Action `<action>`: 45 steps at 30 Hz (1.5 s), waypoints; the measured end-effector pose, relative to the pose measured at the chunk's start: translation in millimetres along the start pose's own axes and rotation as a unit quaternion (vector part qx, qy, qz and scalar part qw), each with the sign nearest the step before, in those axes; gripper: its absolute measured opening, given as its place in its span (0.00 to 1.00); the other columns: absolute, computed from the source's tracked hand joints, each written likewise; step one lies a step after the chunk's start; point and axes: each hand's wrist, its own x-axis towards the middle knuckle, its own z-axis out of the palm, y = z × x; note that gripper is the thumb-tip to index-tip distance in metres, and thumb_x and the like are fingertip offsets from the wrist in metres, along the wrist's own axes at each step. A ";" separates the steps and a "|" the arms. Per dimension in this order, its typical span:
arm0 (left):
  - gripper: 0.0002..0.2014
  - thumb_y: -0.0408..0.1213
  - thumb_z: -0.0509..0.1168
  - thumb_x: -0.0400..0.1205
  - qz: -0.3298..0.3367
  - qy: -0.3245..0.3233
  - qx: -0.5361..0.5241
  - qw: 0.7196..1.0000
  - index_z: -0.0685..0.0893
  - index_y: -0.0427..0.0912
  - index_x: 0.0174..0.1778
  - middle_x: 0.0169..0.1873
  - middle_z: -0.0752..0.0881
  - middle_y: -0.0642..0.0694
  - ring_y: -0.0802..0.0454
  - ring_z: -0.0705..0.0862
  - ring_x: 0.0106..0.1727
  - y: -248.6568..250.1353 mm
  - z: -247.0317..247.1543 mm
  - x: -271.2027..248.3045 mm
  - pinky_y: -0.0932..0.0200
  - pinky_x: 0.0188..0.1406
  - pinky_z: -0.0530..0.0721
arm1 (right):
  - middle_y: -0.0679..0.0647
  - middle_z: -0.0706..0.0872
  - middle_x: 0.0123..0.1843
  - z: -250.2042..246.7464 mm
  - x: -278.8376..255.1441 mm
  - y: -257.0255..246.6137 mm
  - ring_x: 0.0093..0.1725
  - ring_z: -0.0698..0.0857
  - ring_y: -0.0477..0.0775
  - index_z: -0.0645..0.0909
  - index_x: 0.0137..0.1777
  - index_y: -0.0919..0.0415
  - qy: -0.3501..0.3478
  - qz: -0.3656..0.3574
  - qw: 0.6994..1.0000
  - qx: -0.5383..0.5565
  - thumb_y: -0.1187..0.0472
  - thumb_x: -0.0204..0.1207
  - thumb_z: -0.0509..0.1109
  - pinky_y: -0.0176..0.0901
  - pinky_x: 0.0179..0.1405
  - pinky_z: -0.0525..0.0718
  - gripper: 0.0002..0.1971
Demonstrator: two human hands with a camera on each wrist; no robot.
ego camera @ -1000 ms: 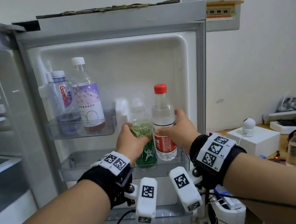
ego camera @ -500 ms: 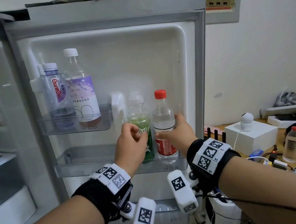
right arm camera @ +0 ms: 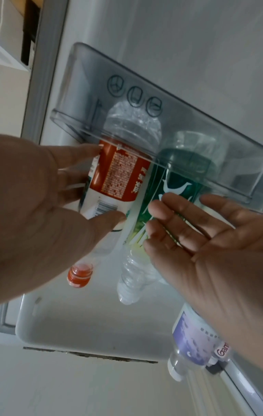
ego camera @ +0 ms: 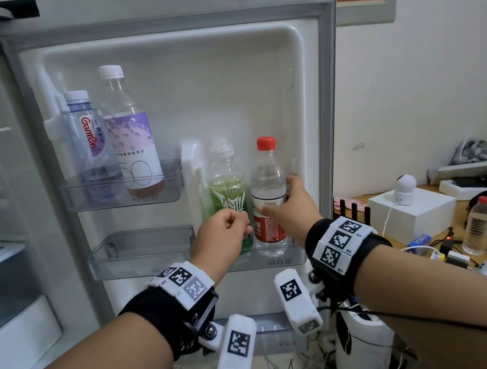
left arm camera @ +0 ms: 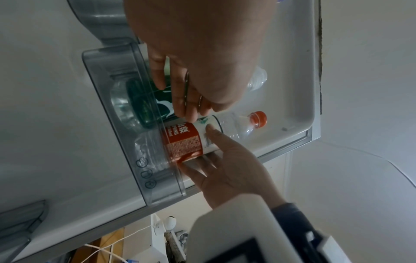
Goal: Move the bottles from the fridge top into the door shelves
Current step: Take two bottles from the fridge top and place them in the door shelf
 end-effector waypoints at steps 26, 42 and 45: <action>0.23 0.54 0.49 0.90 -0.034 -0.105 0.127 0.986 0.86 0.47 0.64 0.59 0.88 0.49 0.47 0.84 0.59 13.2 22.7 -49.2 0.54 0.59 0.78 | 0.56 0.79 0.70 -37.8 -60.6 -18.1 0.55 0.80 0.49 0.64 0.80 0.57 -0.037 -0.023 0.999 0.032 0.63 0.79 0.70 0.42 0.55 0.82 0.30; 0.17 0.49 0.53 0.89 0.034 -0.133 0.150 0.979 0.81 0.52 0.69 0.65 0.86 0.53 0.51 0.81 0.68 -3.4 -50.2 -133.4 0.43 0.73 0.76 | 0.52 0.77 0.65 -7.6 -172.5 -1.9 0.66 0.76 0.48 0.73 0.71 0.52 0.127 -0.064 0.989 0.047 0.67 0.77 0.68 0.53 0.72 0.76 0.23; 0.17 0.49 0.54 0.89 0.026 -0.130 0.142 0.981 0.81 0.51 0.69 0.65 0.86 0.52 0.50 0.81 0.67 -4.0 -73.7 -153.4 0.48 0.71 0.77 | 0.52 0.77 0.61 -1.3 -199.8 -17.0 0.63 0.76 0.47 0.75 0.70 0.55 0.149 -0.096 0.983 0.056 0.70 0.76 0.66 0.52 0.72 0.76 0.22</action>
